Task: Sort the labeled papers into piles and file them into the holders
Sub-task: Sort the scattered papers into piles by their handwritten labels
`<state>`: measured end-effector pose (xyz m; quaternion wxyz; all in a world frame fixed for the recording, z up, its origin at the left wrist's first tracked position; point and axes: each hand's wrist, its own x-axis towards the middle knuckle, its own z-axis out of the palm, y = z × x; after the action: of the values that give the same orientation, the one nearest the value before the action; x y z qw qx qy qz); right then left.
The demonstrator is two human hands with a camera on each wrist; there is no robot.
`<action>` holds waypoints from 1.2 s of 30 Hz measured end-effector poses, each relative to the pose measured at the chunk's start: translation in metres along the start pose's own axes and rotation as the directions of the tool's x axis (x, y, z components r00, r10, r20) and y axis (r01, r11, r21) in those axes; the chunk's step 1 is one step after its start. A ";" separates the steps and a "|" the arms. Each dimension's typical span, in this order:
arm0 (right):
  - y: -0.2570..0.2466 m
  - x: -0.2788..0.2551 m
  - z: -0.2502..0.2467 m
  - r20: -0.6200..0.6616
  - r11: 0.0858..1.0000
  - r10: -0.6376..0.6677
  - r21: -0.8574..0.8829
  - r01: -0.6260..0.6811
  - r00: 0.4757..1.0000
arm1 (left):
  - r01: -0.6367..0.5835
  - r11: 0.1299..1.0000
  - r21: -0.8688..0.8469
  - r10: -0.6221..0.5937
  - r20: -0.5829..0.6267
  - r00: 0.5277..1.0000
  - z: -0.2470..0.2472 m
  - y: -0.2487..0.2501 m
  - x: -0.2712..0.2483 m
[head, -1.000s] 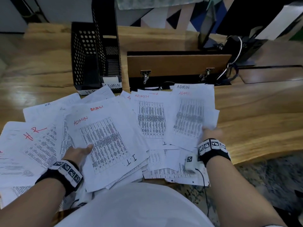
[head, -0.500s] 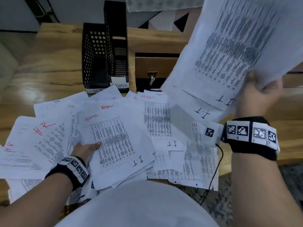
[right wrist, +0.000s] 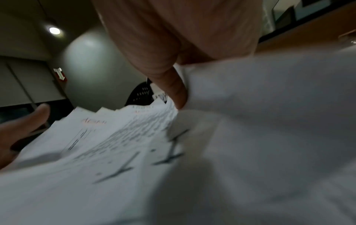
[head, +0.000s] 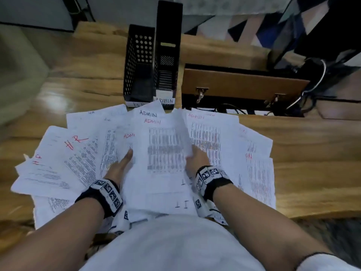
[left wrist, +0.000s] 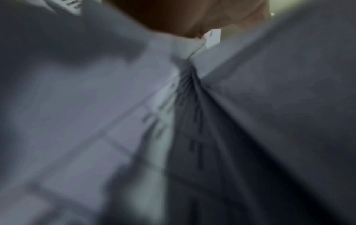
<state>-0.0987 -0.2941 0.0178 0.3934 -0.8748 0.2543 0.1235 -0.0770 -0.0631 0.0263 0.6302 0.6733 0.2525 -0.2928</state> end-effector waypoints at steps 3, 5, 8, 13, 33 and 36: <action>-0.005 -0.004 0.013 0.133 0.999 -0.040 -0.009 0.042 0.990 | -0.024 1.000 -0.002 0.024 0.005 1.000 -0.001 -0.003 0.004; -0.004 -0.001 0.016 0.211 0.999 -0.041 0.011 0.039 0.977 | -0.014 0.993 0.119 0.015 -0.007 1.000 -0.003 -0.011 0.011; 0.009 0.011 0.005 0.035 0.973 0.032 0.228 -0.039 0.999 | 0.000 0.987 0.158 0.006 -0.036 0.999 -0.013 -0.018 0.022; 0.057 0.030 -0.057 -0.407 0.885 0.451 0.085 -0.459 0.794 | 0.071 0.978 0.197 -0.041 -0.154 0.987 -0.019 -0.013 0.025; 0.140 0.006 -0.121 -0.551 0.827 0.532 0.503 -0.253 0.643 | 0.047 0.998 0.038 -0.038 -0.206 0.978 -0.027 -0.024 0.043; 0.152 0.007 -0.129 -0.528 0.844 0.508 0.462 -0.272 0.680 | 0.076 0.995 0.058 -0.066 -0.146 0.987 -0.024 -0.023 0.043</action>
<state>-0.1727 -0.4790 0.0054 0.3951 -0.7042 0.5725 -0.1422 -0.0613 -0.0381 -0.0203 0.5777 0.7030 0.3117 -0.2735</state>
